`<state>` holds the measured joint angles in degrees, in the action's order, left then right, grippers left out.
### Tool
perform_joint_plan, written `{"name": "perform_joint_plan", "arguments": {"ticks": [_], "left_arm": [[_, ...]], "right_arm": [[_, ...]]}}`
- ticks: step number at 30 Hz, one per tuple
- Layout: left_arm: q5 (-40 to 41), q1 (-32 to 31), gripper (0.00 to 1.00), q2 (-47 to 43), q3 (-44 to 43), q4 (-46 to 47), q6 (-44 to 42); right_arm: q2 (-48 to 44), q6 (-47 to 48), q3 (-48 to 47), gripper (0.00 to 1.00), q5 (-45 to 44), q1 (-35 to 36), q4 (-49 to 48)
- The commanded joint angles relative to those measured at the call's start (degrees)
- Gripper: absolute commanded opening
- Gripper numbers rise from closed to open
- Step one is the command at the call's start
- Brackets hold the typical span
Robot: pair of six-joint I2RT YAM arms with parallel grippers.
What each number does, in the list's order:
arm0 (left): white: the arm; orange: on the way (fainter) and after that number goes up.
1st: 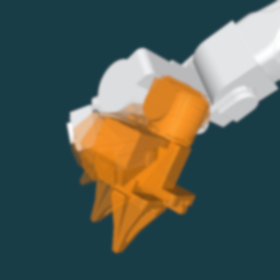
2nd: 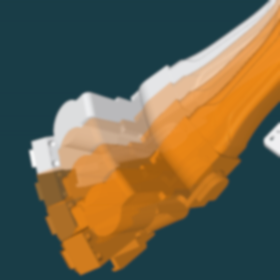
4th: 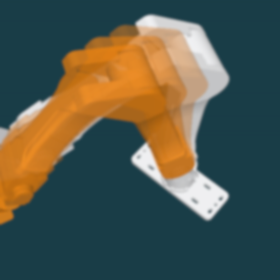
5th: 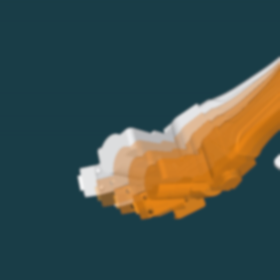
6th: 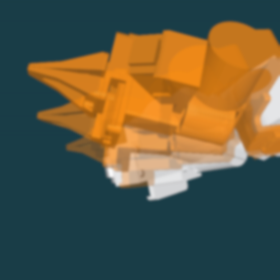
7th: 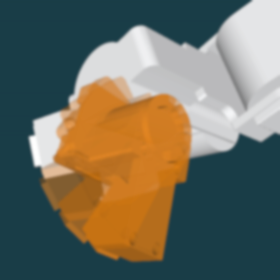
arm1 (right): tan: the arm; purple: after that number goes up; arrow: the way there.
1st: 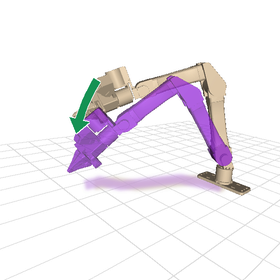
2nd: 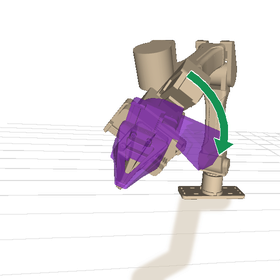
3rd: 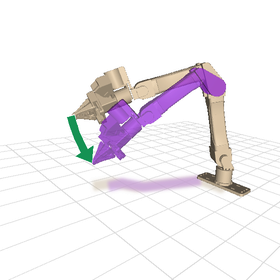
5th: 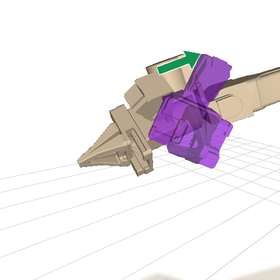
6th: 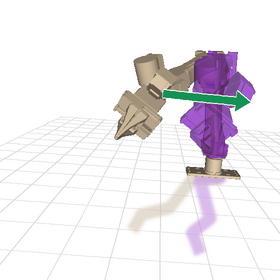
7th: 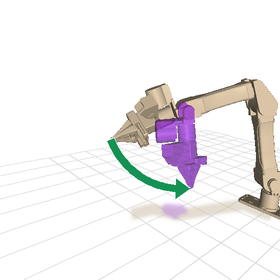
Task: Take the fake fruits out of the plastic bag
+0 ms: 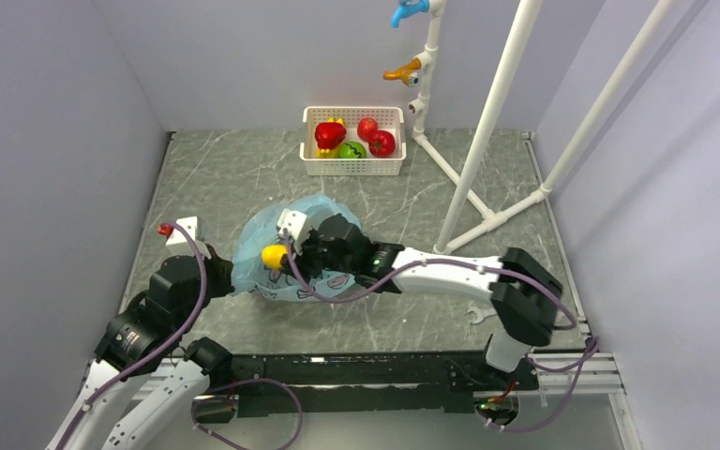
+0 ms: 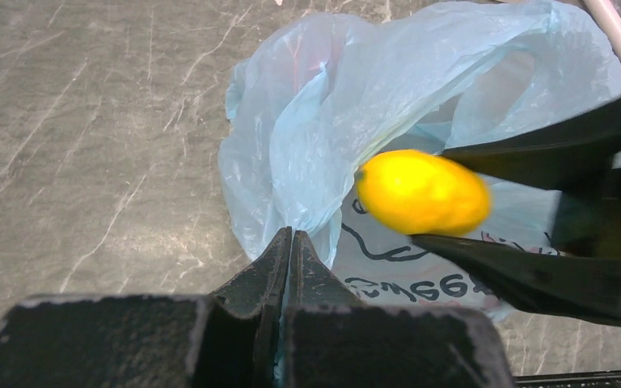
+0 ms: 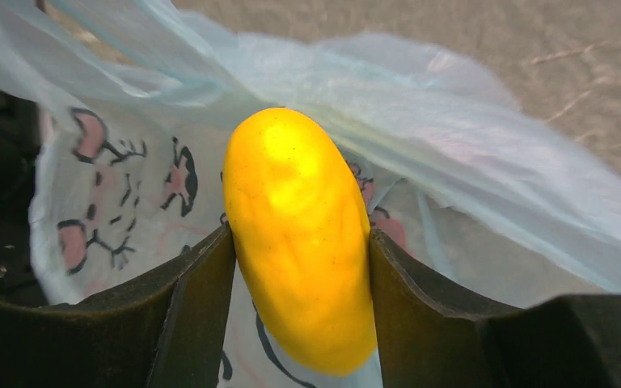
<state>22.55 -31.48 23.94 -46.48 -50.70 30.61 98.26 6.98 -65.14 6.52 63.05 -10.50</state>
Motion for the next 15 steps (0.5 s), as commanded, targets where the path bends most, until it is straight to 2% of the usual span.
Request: {"name": "perform_joint_plan", "arguments": {"ticks": [1,7,15], "left_arm": [[1.83,-0.15,0.00,-0.93,0.41,0.96,-0.31],[1.49,-0.14,0.00,-1.43,0.86,1.69,-0.59],[1.51,-0.16,0.00,-0.66,0.62,1.27,-0.21]], "right_arm": [[-10.23,-1.14,3.08,0.06,-0.24,-0.53,-5.76],[-14.52,-3.80,5.04,0.00,-4.84,-1.01,-7.22],[-16.23,-9.07,0.90,0.00,-6.38,-3.98,-8.27]]}}
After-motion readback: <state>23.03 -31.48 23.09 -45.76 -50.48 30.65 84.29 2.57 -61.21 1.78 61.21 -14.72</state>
